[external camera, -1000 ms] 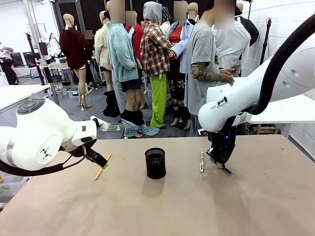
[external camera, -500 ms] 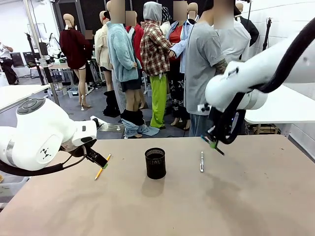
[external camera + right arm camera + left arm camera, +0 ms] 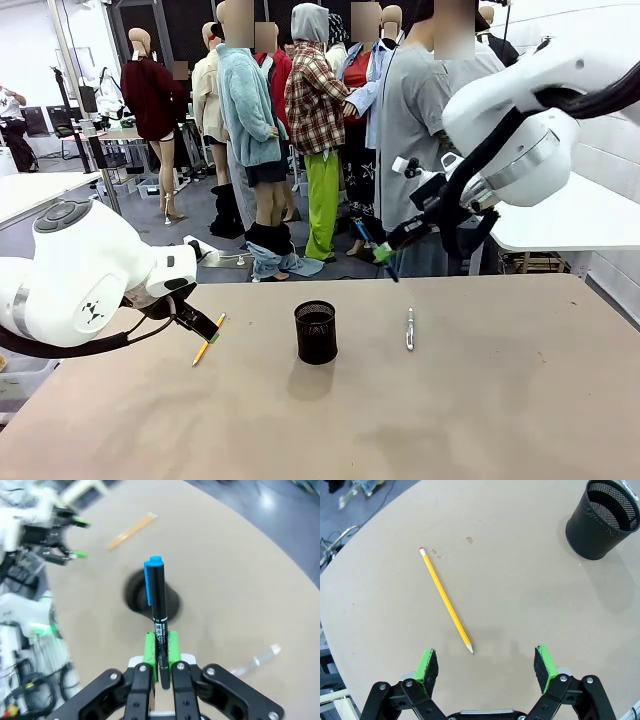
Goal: Place the pens into the pen holder.
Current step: Pick up a writing instrument from the table and place it into the Pen holder.
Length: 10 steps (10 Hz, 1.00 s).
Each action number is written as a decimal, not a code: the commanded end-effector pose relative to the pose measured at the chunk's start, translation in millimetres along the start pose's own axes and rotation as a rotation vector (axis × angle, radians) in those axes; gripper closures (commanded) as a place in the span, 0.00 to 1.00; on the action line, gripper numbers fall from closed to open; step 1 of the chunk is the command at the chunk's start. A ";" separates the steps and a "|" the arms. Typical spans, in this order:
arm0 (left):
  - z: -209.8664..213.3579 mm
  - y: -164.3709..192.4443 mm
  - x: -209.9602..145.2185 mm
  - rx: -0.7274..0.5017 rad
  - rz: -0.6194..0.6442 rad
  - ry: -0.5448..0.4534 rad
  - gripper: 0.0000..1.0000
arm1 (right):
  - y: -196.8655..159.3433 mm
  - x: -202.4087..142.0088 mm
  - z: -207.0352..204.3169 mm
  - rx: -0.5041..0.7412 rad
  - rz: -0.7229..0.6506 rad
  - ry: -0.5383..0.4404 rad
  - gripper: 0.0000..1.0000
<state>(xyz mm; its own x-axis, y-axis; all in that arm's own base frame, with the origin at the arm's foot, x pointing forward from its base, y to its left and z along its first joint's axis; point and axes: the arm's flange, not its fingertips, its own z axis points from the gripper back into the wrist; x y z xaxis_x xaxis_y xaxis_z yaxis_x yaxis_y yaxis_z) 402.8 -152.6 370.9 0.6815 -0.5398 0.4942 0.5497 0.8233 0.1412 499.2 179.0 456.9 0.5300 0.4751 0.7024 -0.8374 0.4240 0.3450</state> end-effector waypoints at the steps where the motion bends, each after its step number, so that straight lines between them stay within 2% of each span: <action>1: 0.6 1.6 -0.5 0.000 0.004 -0.001 0.00 | -10.2 -17.8 -8.3 0.176 0.069 -0.090 1.00; 4: 0.6 1.6 -0.5 0.000 0.004 -0.001 0.00 | -8.3 -10.5 -53.0 0.316 0.151 -0.187 1.00; 5: 0.6 1.6 -0.5 0.000 0.004 -0.001 0.00 | -7.4 -5.1 -72.5 0.333 0.210 -0.203 1.00; 7: 0.6 1.6 -0.5 0.000 0.004 -0.001 0.00 | -12.7 2.0 -108.3 0.420 0.222 -0.223 1.00; 8: 0.6 1.6 -0.5 0.000 0.004 -0.001 0.00 | -14.0 1.5 -118.3 0.329 0.198 -0.184 1.00; 9: 0.6 1.6 -0.5 0.000 0.004 -0.001 0.00 | -2.8 -5.9 -95.0 0.367 0.207 -0.192 1.00; 10: 0.6 1.6 -0.5 0.000 0.004 -0.001 0.00 | -2.8 -5.9 -95.0 0.367 0.207 -0.192 1.00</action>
<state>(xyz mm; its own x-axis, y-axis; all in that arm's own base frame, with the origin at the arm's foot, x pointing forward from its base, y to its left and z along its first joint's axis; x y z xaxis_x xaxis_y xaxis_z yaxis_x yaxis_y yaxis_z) 402.9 -152.7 370.9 0.6814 -0.5400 0.4941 0.5498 0.8232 0.1415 520.1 258.2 384.5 0.3423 0.3573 0.8690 -0.9325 0.0159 0.3608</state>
